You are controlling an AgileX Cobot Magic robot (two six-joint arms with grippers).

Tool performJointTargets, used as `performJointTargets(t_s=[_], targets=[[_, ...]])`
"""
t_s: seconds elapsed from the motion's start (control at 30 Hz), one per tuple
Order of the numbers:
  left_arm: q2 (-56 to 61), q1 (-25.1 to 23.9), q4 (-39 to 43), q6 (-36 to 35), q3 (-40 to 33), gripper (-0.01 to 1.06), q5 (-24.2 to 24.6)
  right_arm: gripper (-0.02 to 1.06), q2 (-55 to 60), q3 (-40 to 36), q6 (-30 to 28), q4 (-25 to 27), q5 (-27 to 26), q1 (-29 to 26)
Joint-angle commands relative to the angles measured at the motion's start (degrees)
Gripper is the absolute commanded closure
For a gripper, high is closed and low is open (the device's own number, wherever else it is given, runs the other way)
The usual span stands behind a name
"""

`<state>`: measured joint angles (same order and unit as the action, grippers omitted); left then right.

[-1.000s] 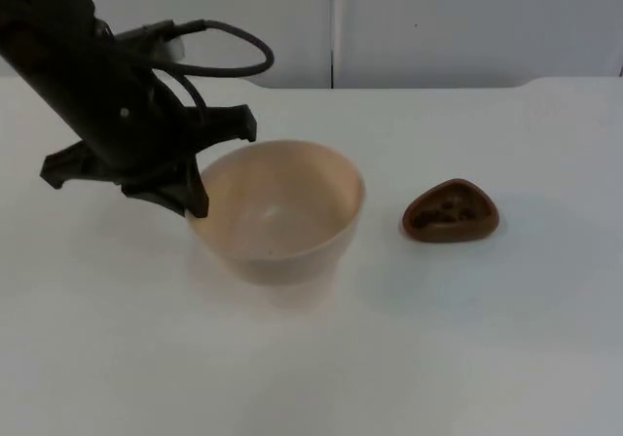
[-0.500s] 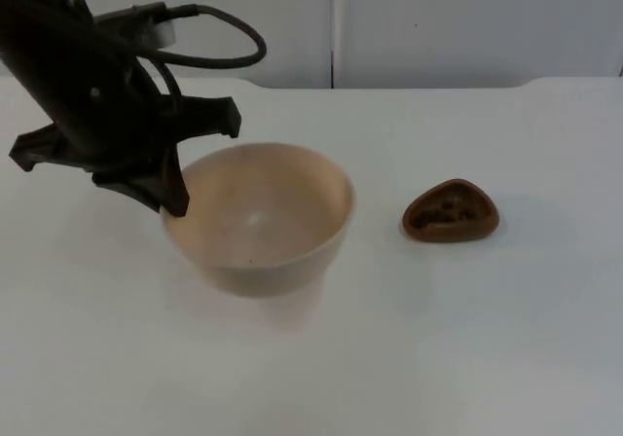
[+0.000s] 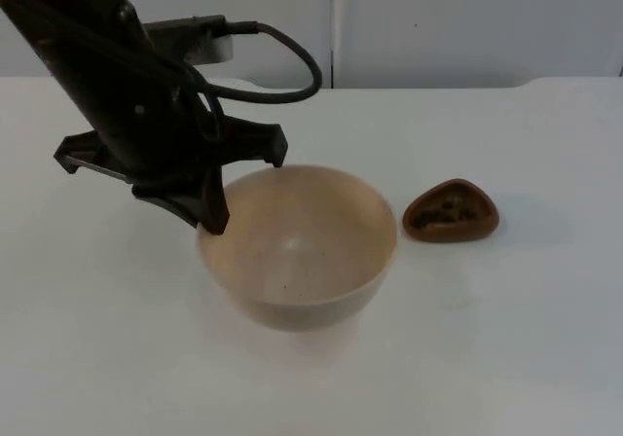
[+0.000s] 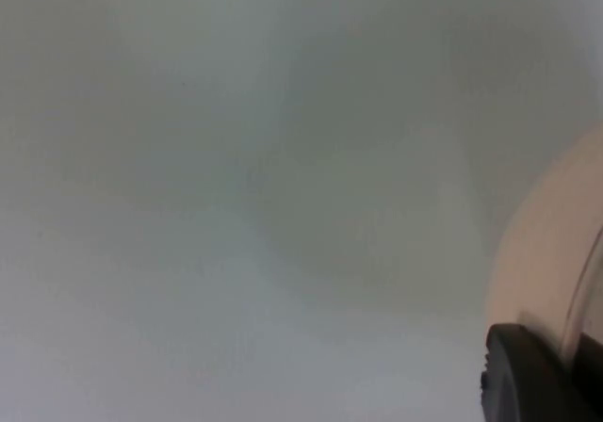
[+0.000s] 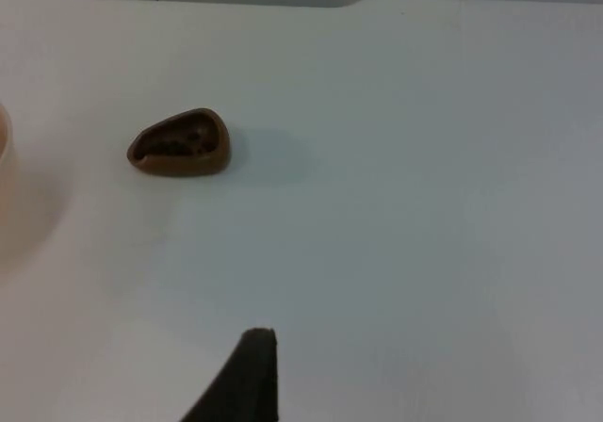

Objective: Pick up the bowl with the left hand and pour the coffee beans from the cup into the bowl with the right hand.

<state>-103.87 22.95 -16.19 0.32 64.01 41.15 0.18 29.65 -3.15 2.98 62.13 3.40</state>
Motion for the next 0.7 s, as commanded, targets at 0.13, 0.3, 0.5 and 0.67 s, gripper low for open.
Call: performJointTargets(t_s=[0.13, 0.3, 0.5, 0.67], targets=[[0.71, 0.43, -1.35, 2.05, 0.3, 1.05, 0.21, -0.01, -0.18, -0.13, -0.75, -0.31, -0.33, -0.35], [0.71, 0.43, -0.2, 4.0, 0.3, 1.05, 0.21, -0.01, -0.18, -0.13, -0.75, -0.31, -0.33, -0.35], [0.71, 0.43, 0.46, 4.0, 0.3, 1.05, 0.21, -0.01, -0.18, -0.13, -0.75, -0.31, -0.33, -0.35], [0.71, 0.43, -1.57, 3.69, 0.3, 1.05, 0.33, -0.01, -0.18, -0.13, -0.75, -0.31, -0.33, -0.35]])
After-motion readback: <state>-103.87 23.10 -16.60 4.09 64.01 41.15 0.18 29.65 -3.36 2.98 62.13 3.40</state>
